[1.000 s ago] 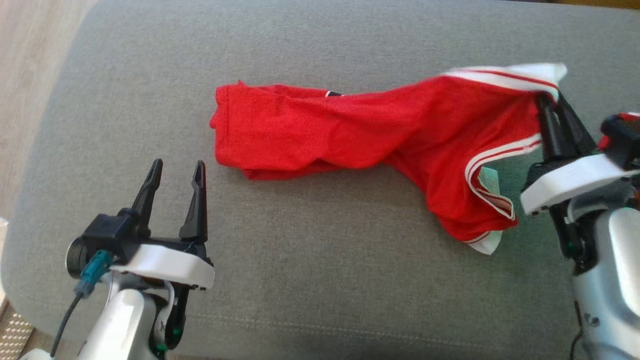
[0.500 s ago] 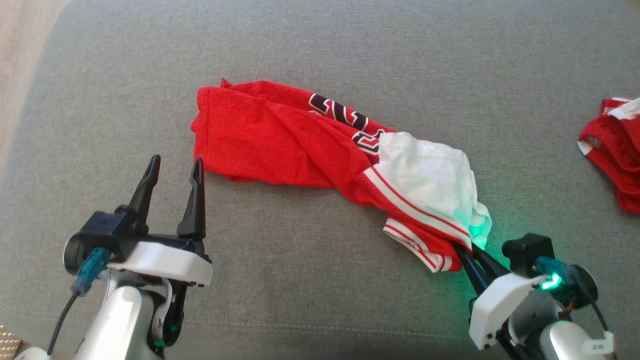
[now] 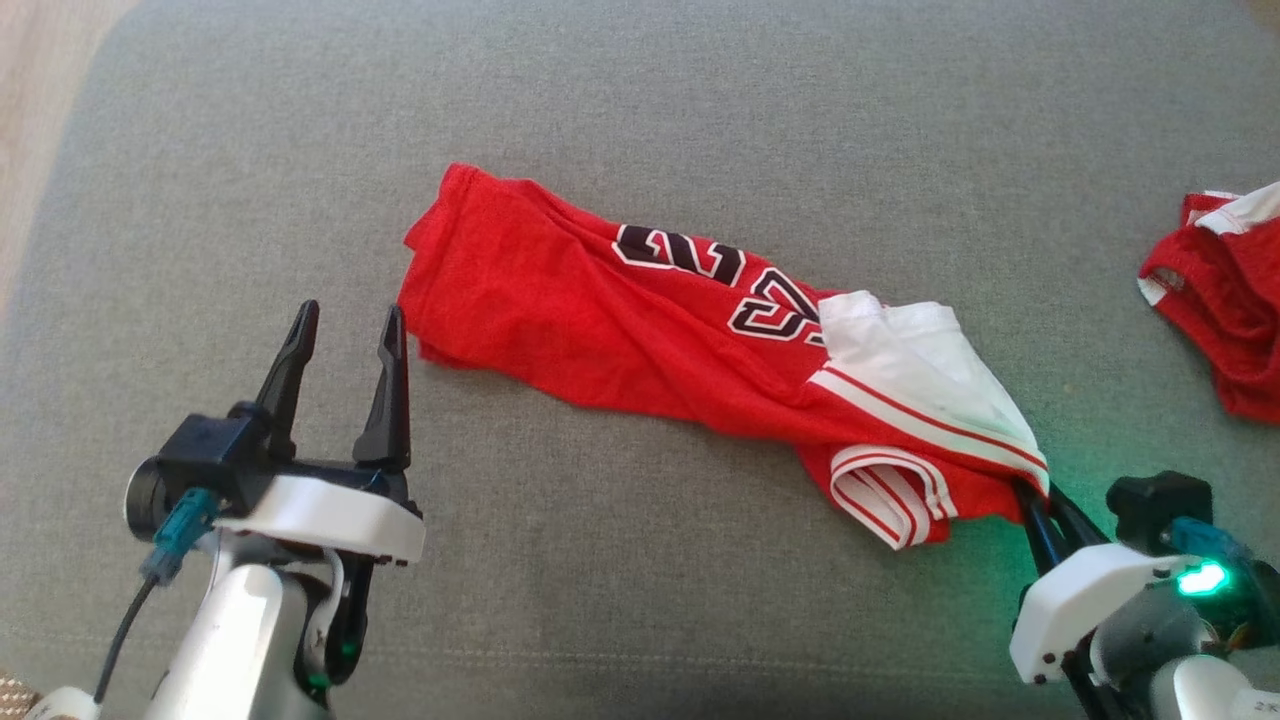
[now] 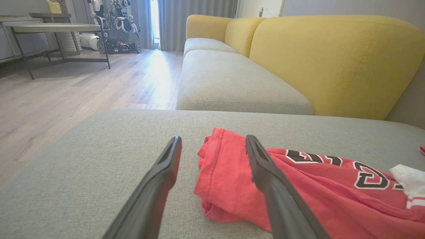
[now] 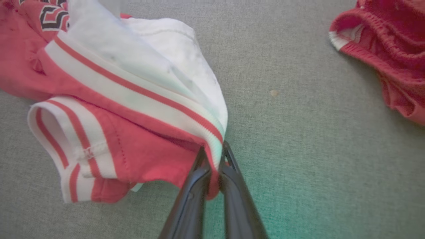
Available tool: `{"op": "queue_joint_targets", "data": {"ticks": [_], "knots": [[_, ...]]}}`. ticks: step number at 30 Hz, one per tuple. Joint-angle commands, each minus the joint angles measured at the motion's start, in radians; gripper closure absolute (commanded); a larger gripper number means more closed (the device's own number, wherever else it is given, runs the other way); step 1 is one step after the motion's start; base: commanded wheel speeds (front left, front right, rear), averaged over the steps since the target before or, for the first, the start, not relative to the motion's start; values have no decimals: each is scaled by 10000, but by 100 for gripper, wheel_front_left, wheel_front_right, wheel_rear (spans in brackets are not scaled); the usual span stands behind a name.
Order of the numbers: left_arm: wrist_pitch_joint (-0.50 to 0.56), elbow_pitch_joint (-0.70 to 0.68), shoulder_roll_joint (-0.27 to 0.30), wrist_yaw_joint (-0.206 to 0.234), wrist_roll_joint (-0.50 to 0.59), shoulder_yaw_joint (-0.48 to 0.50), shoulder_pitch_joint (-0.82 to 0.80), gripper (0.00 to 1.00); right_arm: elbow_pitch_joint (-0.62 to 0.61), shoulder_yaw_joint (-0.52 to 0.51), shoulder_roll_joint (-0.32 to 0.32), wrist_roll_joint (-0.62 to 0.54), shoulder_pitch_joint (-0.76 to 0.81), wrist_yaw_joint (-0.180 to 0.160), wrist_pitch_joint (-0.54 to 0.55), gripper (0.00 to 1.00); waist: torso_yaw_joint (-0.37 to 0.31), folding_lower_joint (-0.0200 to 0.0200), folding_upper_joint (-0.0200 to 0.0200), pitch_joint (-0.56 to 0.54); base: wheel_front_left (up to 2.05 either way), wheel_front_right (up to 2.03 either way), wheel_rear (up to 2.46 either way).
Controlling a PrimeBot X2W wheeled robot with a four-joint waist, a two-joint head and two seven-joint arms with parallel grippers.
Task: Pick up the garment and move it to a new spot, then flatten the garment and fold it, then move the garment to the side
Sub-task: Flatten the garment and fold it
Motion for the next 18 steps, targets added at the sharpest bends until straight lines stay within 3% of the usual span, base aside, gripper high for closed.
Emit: {"op": "queue_joint_targets", "data": {"ticks": [1,8,10,18], "knots": [[-122,-276,131,-22,84,408,-330,0,-378,157,-90,-61,-121,37,22,100,9,0,0,-21,0,0,0],[-122,-230,62,-45,83,394,-306,0,-250,282,182,120,-41,37,42,100,22,0,0,-108,0,0,0],[-122,-203,56,-60,91,389,-281,0,-250,259,274,304,-54,37,-123,0,1,0,0,-162,0,0,0],[-122,-193,92,7,88,423,-20,0,-1146,-406,486,725,-183,37,-1257,0,-129,0,0,-585,0,0,0]]}}
